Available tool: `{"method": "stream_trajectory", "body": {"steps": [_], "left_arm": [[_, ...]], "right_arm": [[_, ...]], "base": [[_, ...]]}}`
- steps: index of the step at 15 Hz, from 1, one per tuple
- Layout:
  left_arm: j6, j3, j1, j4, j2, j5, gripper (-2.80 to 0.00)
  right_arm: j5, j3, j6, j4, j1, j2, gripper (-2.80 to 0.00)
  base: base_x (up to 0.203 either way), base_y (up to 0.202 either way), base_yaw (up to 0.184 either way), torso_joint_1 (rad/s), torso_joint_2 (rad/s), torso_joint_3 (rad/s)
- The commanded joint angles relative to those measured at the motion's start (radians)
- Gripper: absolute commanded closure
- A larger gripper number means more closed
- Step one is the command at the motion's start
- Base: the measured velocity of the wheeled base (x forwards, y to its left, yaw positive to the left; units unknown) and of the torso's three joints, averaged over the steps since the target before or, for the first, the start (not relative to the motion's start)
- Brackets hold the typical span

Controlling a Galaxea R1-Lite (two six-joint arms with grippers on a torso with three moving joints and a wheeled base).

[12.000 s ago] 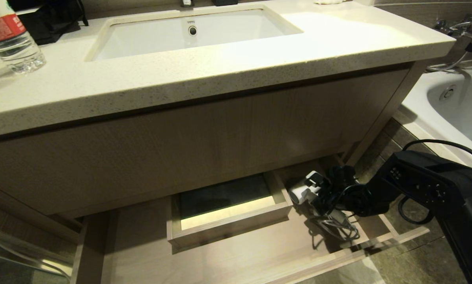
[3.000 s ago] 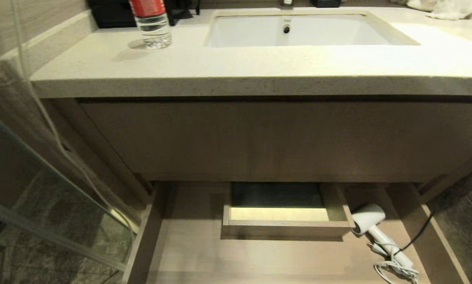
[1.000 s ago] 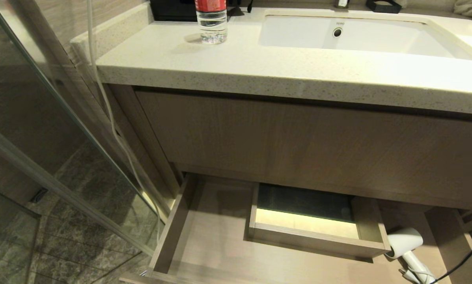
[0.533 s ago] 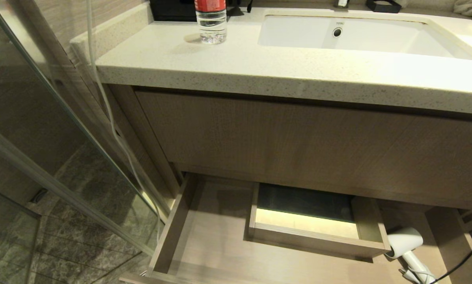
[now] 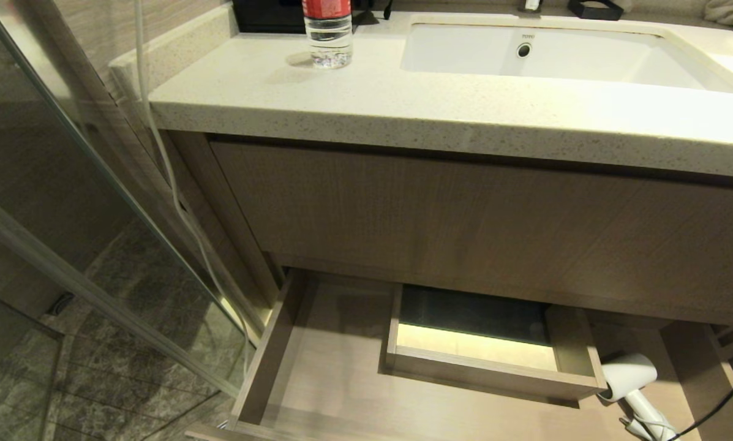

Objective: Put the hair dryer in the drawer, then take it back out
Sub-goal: Take the hairdryer out

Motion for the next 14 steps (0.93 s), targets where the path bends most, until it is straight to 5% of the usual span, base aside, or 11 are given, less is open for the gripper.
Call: {"method": "stream_trajectory", "body": {"steps": [1, 7, 11, 14], "left_arm": [[0.000, 0.000, 0.000, 0.000, 0.000, 0.000, 0.00], [0.000, 0.000, 0.000, 0.000, 0.000, 0.000, 0.00], [0.000, 0.000, 0.000, 0.000, 0.000, 0.000, 0.00], [0.000, 0.000, 0.000, 0.000, 0.000, 0.000, 0.00]], "right_arm": [[0.003, -0.020, 0.001, 0.032, 0.000, 0.004, 0.00], [0.064, -0.333, 0.002, 0.292, 0.000, 0.044, 0.00], [0.068, -0.569, -0.019, 0.428, 0.004, 0.319, 0.00], [0.057, -0.832, -0.094, 0.659, -0.011, 0.572, 0.00]], "base": [[0.000, 0.000, 0.000, 0.000, 0.00, 0.000], [0.000, 0.000, 0.000, 0.000, 0.00, 0.000], [0.000, 0.000, 0.000, 0.000, 0.00, 0.000], [0.000, 0.000, 0.000, 0.000, 0.00, 0.000]]}}
